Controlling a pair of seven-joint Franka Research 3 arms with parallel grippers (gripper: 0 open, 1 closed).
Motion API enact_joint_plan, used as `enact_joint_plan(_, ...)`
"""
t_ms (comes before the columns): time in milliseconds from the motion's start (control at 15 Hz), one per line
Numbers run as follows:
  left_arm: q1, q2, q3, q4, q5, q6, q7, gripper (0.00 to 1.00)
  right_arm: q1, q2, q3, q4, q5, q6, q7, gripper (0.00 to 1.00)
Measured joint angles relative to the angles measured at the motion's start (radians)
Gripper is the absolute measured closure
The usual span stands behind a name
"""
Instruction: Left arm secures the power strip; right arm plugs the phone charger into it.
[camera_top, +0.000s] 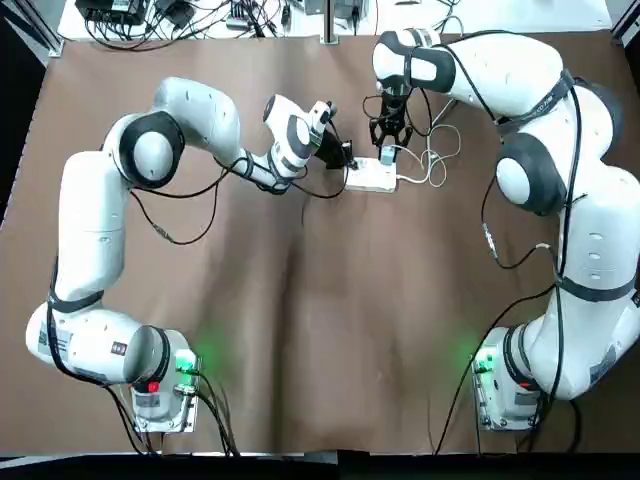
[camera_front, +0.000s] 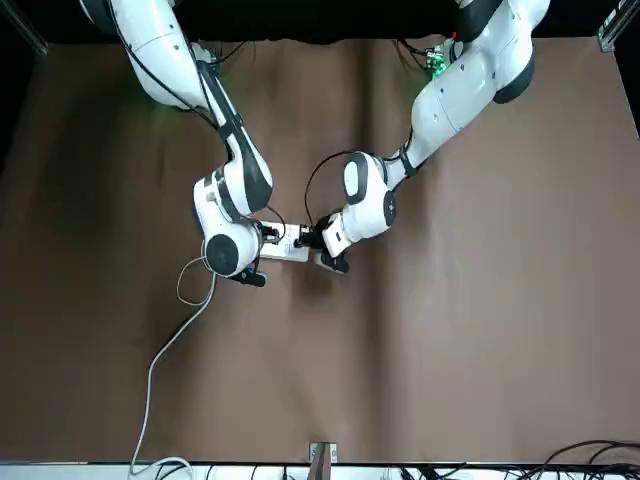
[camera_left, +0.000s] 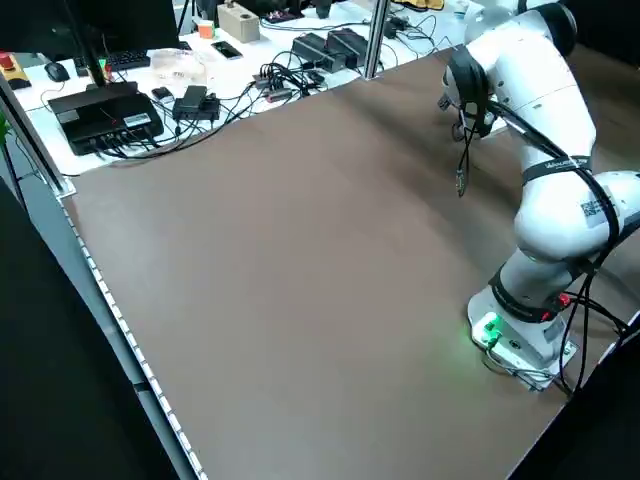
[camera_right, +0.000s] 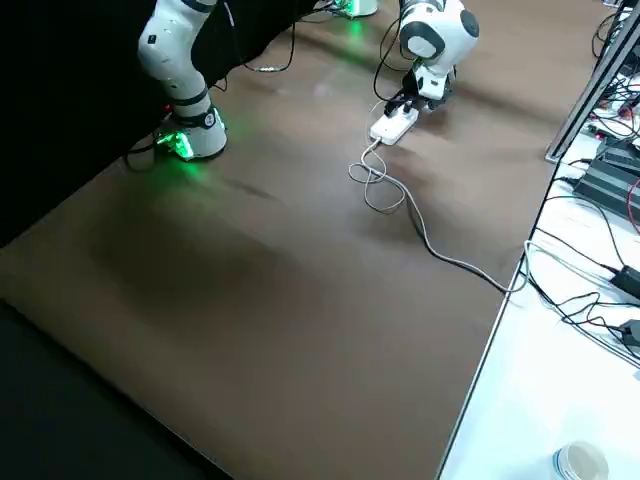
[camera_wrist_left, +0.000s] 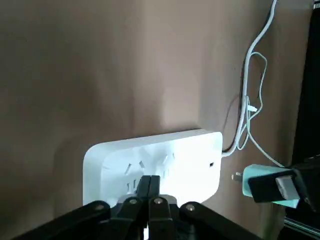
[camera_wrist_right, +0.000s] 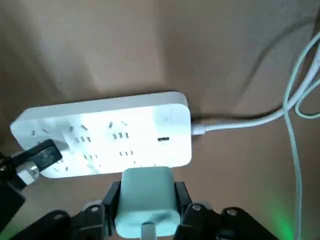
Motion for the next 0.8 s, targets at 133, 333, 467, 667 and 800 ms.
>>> enact_joint_plan(133, 0.000, 0.000, 0.000, 0.000, 0.000, 0.000, 0.000, 0.96, 0.006, 0.000, 0.000, 0.000, -0.002, 0.011, 0.000, 0.52)
enact_joint_plan(333, 0.000, 0.000, 0.000, 0.000, 0.000, 0.000, 0.000, 0.96, 0.018, 0.006, 0.001, 0.000, -0.018, 0.033, 0.000, 0.52)
enact_joint_plan(467, 0.000, 0.000, 0.000, 0.000, 0.000, 0.000, 0.000, 0.96, 0.027, 0.011, 0.001, 0.000, -0.021, 0.043, 0.000, 0.52)
enact_joint_plan(667, 0.000, 0.000, 0.000, 0.000, 0.000, 0.000, 0.000, 0.96, 0.034, 0.017, 0.001, 0.000, -0.022, 0.057, -0.012, 0.52)
enact_joint_plan(800, 0.000, 0.000, 0.000, 0.000, 0.000, 0.000, 0.000, 0.96, 0.034, 0.020, 0.001, -0.005, -0.022, 0.071, -0.024, 0.52)
